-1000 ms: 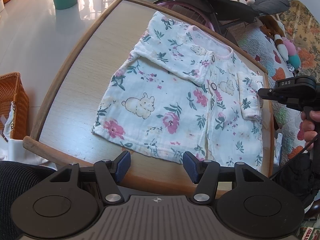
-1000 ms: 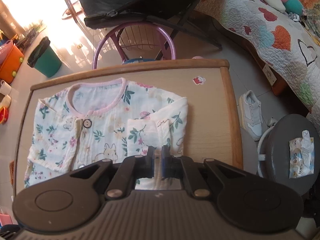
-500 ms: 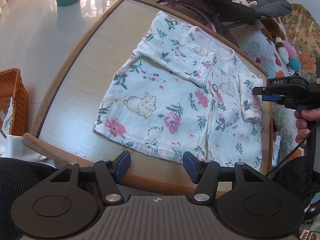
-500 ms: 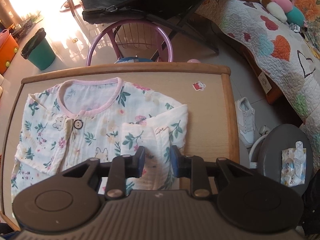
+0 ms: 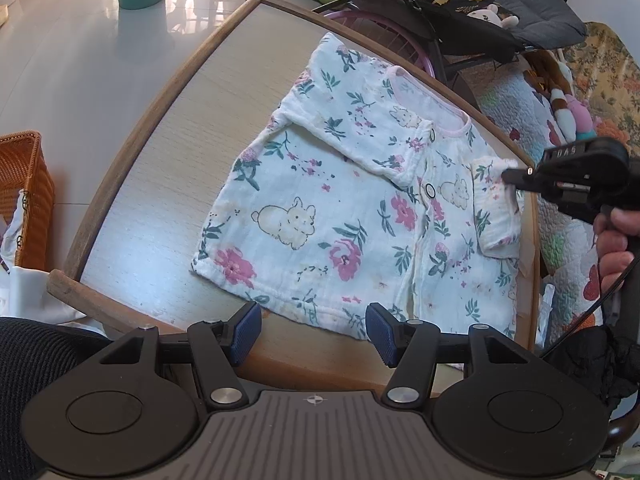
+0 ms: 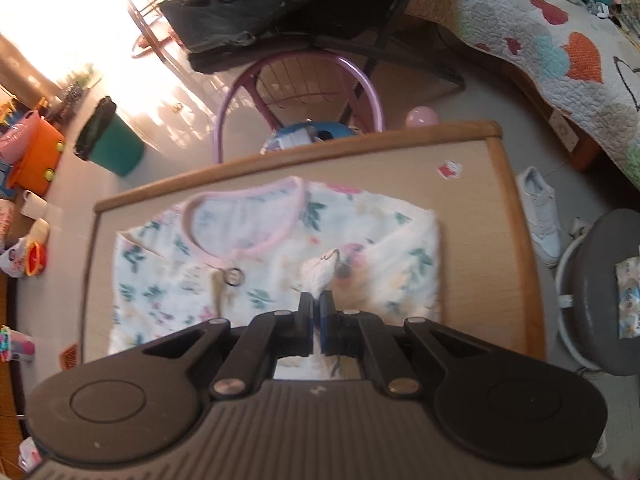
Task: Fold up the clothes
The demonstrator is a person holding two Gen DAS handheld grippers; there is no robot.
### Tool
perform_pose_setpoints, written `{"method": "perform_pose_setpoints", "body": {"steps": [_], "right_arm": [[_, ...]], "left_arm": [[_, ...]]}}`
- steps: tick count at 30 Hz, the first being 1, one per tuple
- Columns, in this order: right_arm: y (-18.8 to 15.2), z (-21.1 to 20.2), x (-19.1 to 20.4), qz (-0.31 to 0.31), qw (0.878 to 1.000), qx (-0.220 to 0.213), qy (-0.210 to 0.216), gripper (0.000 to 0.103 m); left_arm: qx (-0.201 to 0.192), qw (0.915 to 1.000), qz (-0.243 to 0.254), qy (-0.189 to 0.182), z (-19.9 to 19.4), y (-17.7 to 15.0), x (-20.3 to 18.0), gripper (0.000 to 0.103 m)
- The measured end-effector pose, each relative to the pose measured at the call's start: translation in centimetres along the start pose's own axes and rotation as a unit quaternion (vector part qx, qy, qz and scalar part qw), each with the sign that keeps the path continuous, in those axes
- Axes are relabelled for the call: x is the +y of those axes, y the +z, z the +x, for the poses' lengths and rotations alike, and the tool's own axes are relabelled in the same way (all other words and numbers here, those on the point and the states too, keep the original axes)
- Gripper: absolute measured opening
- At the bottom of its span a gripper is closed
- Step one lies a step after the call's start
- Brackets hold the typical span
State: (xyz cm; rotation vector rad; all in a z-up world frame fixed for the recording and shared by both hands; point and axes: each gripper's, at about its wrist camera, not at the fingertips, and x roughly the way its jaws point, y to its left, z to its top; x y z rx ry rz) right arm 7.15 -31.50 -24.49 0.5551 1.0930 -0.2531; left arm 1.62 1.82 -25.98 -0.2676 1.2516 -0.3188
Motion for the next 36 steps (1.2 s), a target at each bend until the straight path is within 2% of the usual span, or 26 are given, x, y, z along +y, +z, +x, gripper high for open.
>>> {"method": "perform_pose_setpoints", "body": {"steps": [8, 14, 21, 25, 30, 36], "right_arm": [[0.2, 0.9, 1.6, 0.033, 0.999, -0.004, 0.02, 0.003], [0.0, 1.8, 2.8, 0.035, 0.999, -0.006, 0.032, 0.003], [-0.7, 4.4, 3.1, 0.041, 0.999, -0.004, 0.027, 0.005], [-1.3, 5.1, 3.1, 0.024, 0.999, 0.008, 0.023, 0.009], [-0.9, 3.2, 2.6, 0.015, 0.999, 0.003, 0.037, 0.023], [-1.0, 2.0, 1.4, 0.006, 0.999, 0.018, 0.026, 0.024]], "left_arm": [[-0.004, 1.0, -0.007, 0.004, -0.2, 0.3, 0.8, 0.059], [-0.004, 0.9999, -0.011, 0.007, -0.1, 0.4, 1.4, 0.059], [-0.004, 0.9999, -0.013, 0.01, -0.1, 0.5, 1.7, 0.059], [-0.005, 0.9998, -0.012, 0.012, -0.1, 0.7, 1.8, 0.059], [-0.005, 0.9998, -0.015, 0.015, 0.1, 0.8, 1.8, 0.059], [-0.006, 0.9998, -0.012, 0.013, 0.2, 0.9, 1.3, 0.059]]}}
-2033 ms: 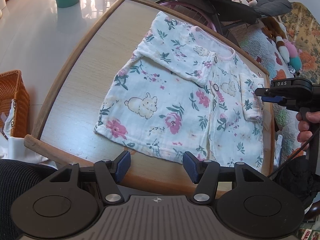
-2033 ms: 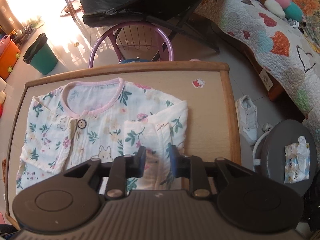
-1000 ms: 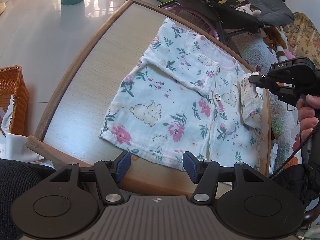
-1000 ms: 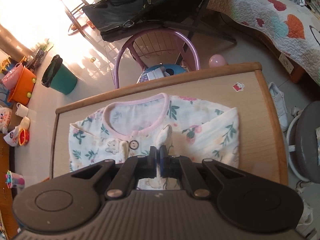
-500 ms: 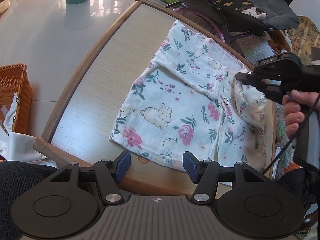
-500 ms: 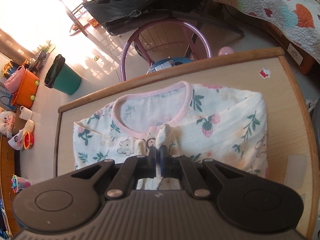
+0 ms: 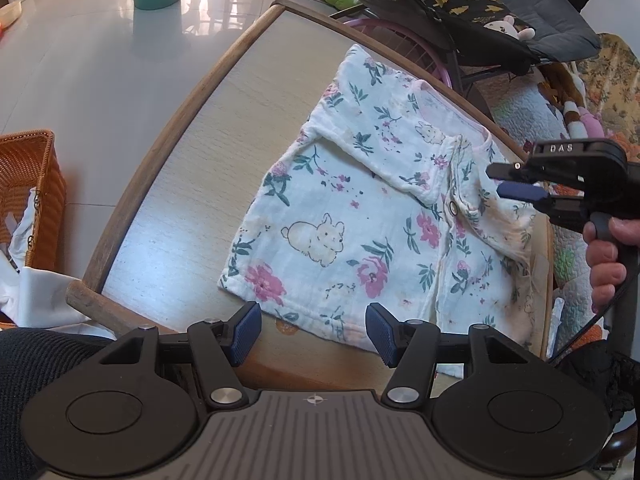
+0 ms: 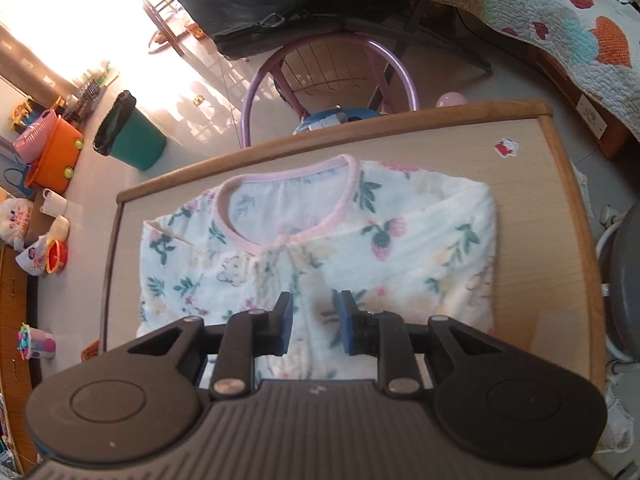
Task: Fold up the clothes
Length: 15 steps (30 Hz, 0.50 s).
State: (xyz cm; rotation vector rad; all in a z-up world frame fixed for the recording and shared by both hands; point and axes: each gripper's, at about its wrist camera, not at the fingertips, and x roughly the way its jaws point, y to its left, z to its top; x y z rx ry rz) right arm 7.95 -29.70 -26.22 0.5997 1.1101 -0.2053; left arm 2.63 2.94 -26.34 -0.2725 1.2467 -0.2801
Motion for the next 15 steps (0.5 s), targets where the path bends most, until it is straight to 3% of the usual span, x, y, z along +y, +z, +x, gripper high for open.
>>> {"method": "perform_pose_setpoints", "body": {"steps": [5, 11, 15], "right_arm": [[-1.3, 1.8, 0.2, -0.014, 0.999, 0.036, -0.032, 0.024], [-2.0, 1.8, 1.8, -0.055, 0.996, 0.029, -0.07, 0.024], [-2.5, -0.8, 1.1, -0.04, 0.994, 0.015, -0.101, 0.028]], "left_arm": [[0.0, 1.0, 0.007, 0.001, 0.1, 0.1, -0.5, 0.059], [-0.01, 0.9998, 0.006, 0.016, -0.2, 1.1, -0.5, 0.059], [-0.023, 0.9994, -0.003, 0.027, -0.8, 2.7, -0.1, 0.059]]}}
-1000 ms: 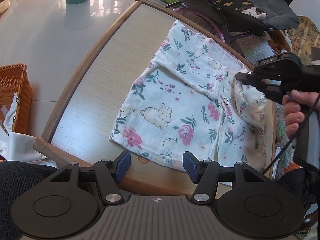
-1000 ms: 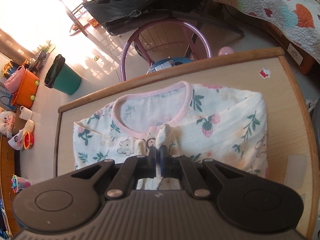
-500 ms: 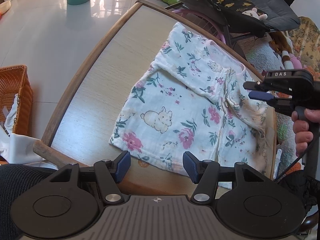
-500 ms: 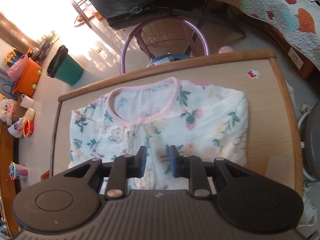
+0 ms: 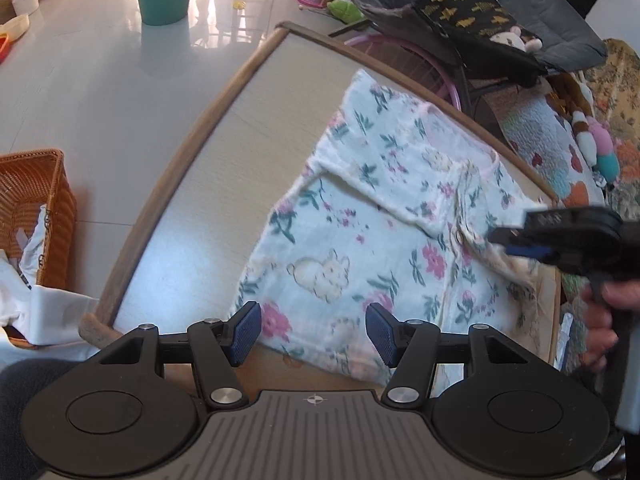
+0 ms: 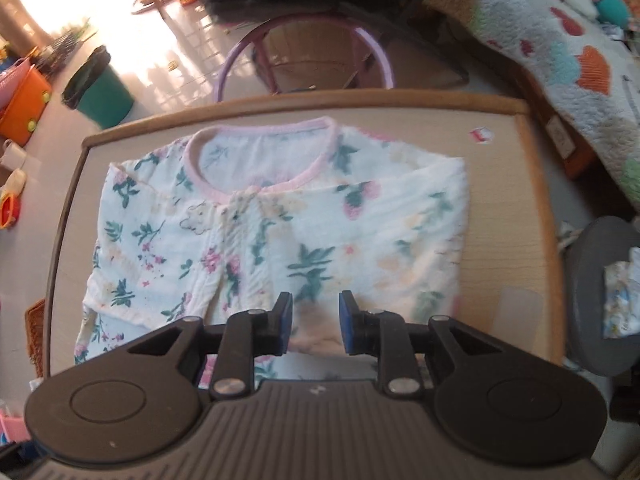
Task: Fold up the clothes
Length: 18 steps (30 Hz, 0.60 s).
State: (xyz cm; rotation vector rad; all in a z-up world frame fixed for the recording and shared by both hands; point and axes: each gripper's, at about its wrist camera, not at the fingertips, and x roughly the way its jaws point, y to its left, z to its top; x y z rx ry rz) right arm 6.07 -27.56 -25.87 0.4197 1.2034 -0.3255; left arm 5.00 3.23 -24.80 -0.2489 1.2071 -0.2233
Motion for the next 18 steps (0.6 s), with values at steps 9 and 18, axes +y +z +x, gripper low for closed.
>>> {"method": "perform_pose_setpoints", "body": {"steps": [9, 18], "right_arm": [[-8.3, -2.8, -5.4, 0.044, 0.998, 0.006, -0.034, 0.034], [-13.4, -3.2, -6.1, 0.061, 0.997, 0.0, -0.039, 0.034]], "left_arm": [[-0.021, 0.9997, -0.001, 0.015, -0.9, 3.2, 0.4, 0.06], [-0.04, 0.9989, -0.024, 0.005, 0.7, 5.4, 0.9, 0.06]]}}
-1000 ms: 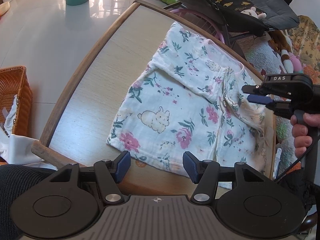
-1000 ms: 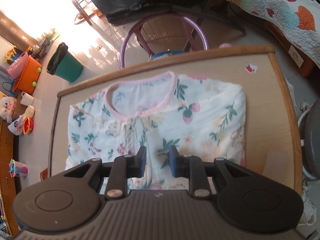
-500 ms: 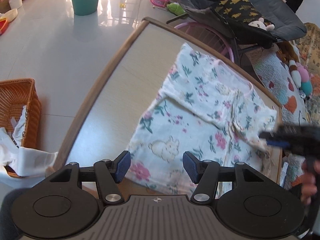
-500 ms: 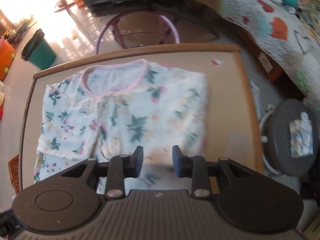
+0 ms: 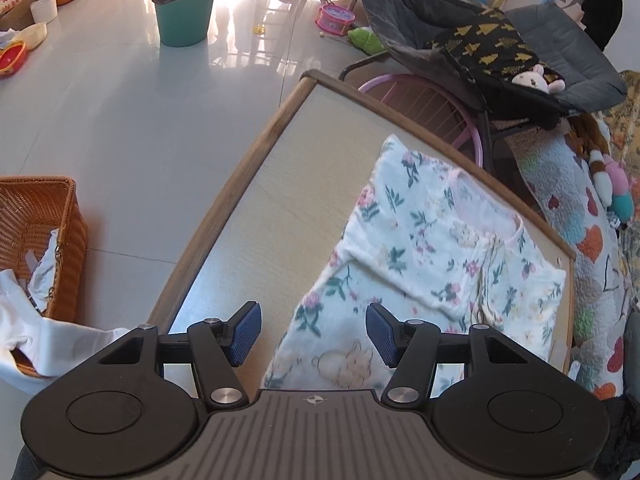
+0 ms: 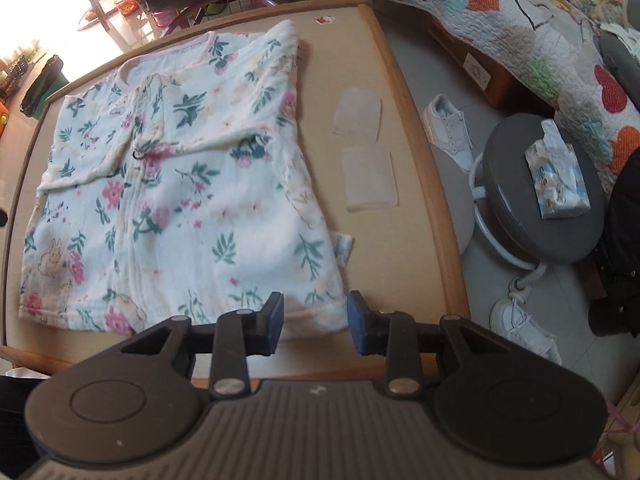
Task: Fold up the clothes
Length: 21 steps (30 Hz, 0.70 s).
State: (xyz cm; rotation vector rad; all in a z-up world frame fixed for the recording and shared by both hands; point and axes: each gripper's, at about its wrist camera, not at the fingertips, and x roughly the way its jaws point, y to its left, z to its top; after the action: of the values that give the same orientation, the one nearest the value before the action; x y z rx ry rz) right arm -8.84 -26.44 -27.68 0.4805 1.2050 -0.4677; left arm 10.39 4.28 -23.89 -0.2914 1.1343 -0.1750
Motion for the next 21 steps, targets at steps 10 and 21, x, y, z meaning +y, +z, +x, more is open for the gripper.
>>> {"method": "perform_pose_setpoints", "body": {"steps": [10, 21], "right_arm": [[-1.3, -0.2, -1.4, 0.042, 0.998, 0.024, 0.035, 0.034], [-1.2, -0.3, -2.4, 0.065, 0.997, 0.024, 0.043, 0.034]], "left_arm": [[-0.022, 0.9989, -0.025, -0.034, 4.3, 5.4, -0.7, 0.058], [-0.017, 0.9983, -0.009, -0.056, 9.2, 6.9, -2.9, 0.056]]}}
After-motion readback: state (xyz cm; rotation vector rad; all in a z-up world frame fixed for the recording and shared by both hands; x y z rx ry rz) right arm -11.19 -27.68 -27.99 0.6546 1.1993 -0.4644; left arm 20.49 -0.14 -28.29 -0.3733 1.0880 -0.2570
